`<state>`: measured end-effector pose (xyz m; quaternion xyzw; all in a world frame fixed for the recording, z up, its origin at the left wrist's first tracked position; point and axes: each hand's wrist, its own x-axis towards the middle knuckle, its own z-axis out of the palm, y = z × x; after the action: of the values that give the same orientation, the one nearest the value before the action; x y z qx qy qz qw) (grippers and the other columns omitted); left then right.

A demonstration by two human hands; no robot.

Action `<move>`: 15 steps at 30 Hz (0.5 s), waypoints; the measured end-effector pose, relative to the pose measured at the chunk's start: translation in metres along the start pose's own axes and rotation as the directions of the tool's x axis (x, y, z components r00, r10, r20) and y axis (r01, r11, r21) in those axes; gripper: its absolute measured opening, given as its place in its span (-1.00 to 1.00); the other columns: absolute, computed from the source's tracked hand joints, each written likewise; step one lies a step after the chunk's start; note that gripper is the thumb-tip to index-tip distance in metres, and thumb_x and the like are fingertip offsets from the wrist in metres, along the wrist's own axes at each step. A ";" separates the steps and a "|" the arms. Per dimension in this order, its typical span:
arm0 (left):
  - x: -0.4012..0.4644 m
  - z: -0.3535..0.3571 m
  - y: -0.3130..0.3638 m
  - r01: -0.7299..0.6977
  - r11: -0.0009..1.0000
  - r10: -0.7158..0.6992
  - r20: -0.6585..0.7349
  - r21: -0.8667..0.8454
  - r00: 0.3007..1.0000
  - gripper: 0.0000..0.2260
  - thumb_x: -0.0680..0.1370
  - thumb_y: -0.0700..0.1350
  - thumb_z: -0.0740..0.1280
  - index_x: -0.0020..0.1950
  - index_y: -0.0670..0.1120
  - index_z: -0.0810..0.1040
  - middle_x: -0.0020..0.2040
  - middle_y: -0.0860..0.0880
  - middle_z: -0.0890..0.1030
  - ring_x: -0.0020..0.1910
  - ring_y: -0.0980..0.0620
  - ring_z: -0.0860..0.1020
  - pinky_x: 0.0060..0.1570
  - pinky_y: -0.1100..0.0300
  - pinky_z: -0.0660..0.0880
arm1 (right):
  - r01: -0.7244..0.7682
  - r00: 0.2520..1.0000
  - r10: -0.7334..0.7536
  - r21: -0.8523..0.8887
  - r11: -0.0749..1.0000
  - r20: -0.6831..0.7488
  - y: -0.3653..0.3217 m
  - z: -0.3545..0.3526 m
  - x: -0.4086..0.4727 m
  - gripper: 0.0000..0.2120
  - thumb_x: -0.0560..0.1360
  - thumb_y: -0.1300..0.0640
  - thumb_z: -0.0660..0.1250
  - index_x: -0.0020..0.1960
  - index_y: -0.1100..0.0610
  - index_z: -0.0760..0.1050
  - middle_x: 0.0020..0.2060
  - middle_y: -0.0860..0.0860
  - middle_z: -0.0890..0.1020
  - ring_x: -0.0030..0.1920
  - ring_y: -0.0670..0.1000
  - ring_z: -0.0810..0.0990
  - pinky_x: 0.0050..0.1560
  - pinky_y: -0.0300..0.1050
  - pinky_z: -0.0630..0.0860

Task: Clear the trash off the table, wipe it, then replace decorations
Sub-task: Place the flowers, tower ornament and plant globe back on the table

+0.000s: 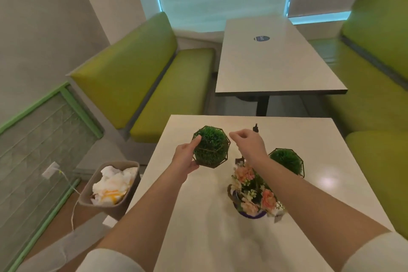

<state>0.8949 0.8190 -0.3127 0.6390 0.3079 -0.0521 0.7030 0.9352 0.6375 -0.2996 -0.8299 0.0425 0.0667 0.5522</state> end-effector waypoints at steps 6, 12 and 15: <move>0.052 0.008 -0.032 0.052 0.998 -0.051 0.039 -0.038 0.998 -0.42 0.45 0.20 0.44 0.31 -0.10 0.40 0.23 -0.09 0.53 0.16 -0.14 0.56 -0.03 0.07 0.59 | -0.051 0.938 0.049 0.003 0.999 -0.345 0.023 -0.019 0.006 -0.58 0.54 -0.15 0.31 -0.22 0.22 0.43 -0.33 0.06 0.46 -0.30 0.00 0.44 -0.30 -0.12 0.38; 0.073 0.023 -0.066 0.107 0.992 -0.108 -0.010 -0.060 0.994 -0.48 0.51 0.14 0.41 0.30 -0.15 0.37 0.20 -0.10 0.51 0.09 -0.03 0.52 -0.17 0.13 0.50 | -0.019 0.933 0.028 0.028 0.999 -0.360 0.034 -0.029 0.019 -0.60 0.45 -0.19 0.42 0.09 0.03 0.39 -0.04 -0.01 0.48 -0.07 -0.05 0.50 -0.12 -0.14 0.50; 0.079 0.027 -0.082 0.137 0.988 -0.140 -0.051 -0.066 0.989 -0.51 0.52 0.12 0.40 0.28 -0.14 0.35 0.18 -0.11 0.47 0.07 -0.02 0.49 0.03 0.03 0.56 | 0.017 0.956 -0.003 0.046 0.999 -0.293 0.037 -0.027 0.022 -0.58 0.46 -0.14 0.43 0.23 -0.05 0.40 0.07 -0.07 0.49 0.01 -0.10 0.51 -0.15 -0.22 0.47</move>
<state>0.9303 0.8045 -0.4240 0.5950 0.3725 -0.0733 0.7084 0.9533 0.5984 -0.3259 -0.8173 0.1212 -0.0609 0.5601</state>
